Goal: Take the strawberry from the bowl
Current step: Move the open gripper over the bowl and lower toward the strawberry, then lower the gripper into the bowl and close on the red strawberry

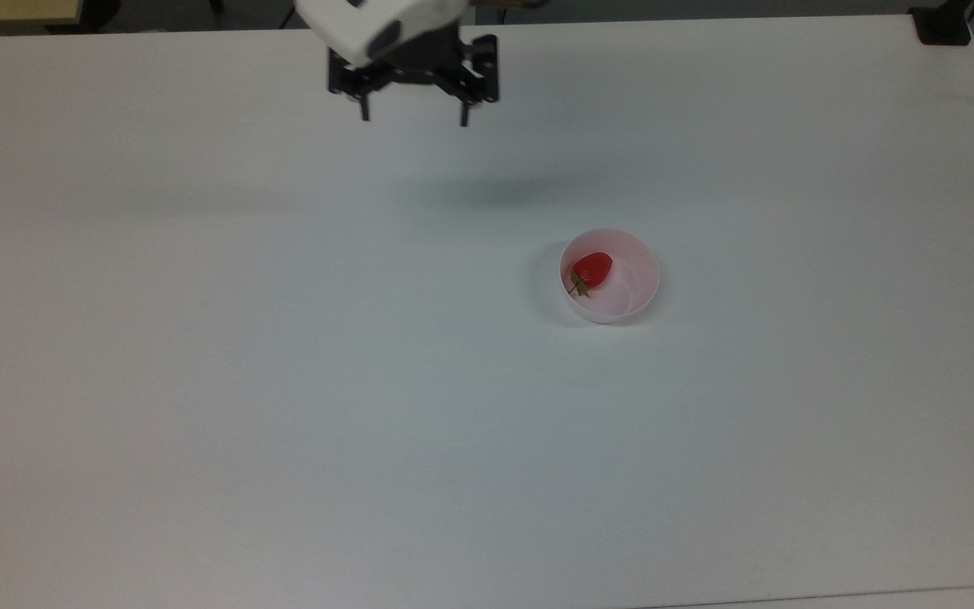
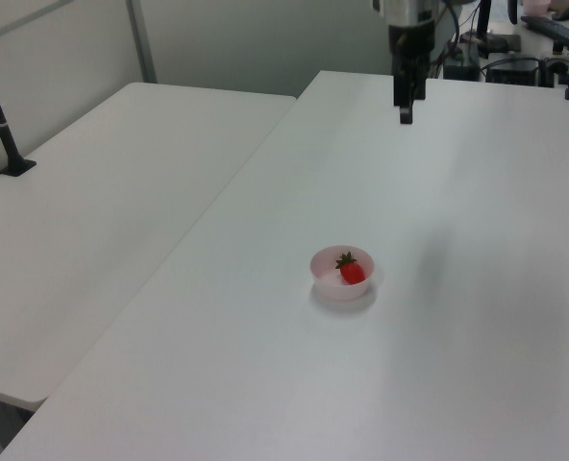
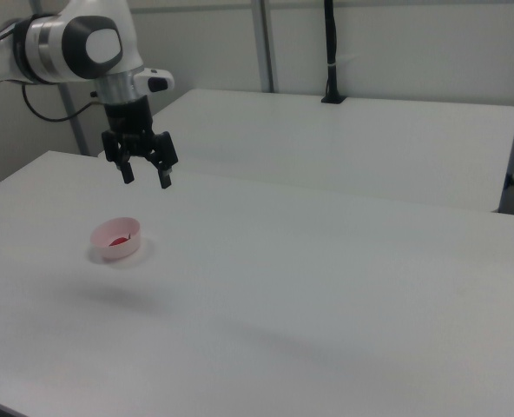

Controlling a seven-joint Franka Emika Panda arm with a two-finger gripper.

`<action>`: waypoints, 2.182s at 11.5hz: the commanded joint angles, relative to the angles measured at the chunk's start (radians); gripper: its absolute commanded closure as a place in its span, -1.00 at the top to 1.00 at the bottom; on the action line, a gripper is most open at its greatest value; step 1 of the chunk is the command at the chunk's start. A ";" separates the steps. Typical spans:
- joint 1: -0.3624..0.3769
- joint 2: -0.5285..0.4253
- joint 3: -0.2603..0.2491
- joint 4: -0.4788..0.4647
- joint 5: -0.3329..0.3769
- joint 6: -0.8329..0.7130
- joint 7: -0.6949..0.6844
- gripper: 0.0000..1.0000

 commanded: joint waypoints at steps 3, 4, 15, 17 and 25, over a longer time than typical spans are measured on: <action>0.162 0.136 -0.009 0.053 0.007 0.171 0.227 1.00; 0.192 0.176 -0.009 0.078 0.003 0.189 0.329 0.92; 0.288 0.388 -0.011 0.088 -0.010 0.387 0.636 0.42; 0.288 0.385 -0.011 0.088 -0.005 0.375 0.635 0.39; 0.305 0.409 -0.011 0.052 -0.010 0.377 0.667 0.31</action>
